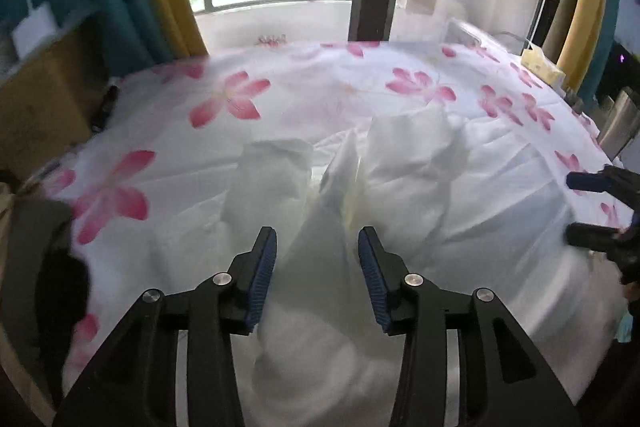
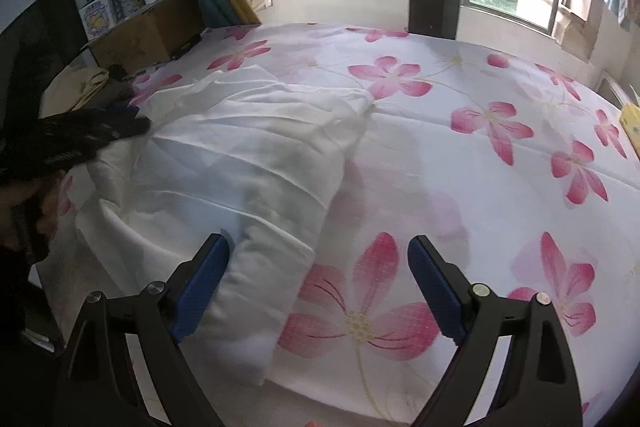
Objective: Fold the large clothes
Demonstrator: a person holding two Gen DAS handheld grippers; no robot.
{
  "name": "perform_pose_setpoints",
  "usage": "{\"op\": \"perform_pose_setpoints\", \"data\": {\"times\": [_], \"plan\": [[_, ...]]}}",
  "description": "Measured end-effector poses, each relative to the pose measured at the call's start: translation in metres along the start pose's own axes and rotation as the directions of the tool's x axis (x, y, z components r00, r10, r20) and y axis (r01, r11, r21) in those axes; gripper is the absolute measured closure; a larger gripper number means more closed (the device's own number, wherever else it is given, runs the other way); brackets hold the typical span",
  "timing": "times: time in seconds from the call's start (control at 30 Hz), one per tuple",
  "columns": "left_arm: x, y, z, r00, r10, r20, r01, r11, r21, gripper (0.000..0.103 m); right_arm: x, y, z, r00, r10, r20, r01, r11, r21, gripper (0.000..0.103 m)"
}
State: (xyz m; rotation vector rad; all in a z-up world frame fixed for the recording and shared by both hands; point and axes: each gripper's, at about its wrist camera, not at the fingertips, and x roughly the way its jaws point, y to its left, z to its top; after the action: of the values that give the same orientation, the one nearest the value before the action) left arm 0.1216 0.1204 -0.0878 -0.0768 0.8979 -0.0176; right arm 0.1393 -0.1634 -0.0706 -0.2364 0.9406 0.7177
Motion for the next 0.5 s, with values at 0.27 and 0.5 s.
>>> {"op": "perform_pose_setpoints", "data": {"times": [0.27, 0.5], "plan": [[-0.032, 0.036, -0.008, 0.985, 0.034, 0.167, -0.009, 0.988, -0.153, 0.100, -0.003, -0.008, -0.001, 1.000, -0.013, 0.001, 0.013, 1.000, 0.028, 0.012], [-0.022, 0.066, -0.043, 0.997, 0.003, 0.075, 0.024, 0.937, -0.350, 0.099, 0.008, 0.008, 0.004, 1.000, 0.025, -0.011, -0.025, 1.000, -0.017, 0.012]]}}
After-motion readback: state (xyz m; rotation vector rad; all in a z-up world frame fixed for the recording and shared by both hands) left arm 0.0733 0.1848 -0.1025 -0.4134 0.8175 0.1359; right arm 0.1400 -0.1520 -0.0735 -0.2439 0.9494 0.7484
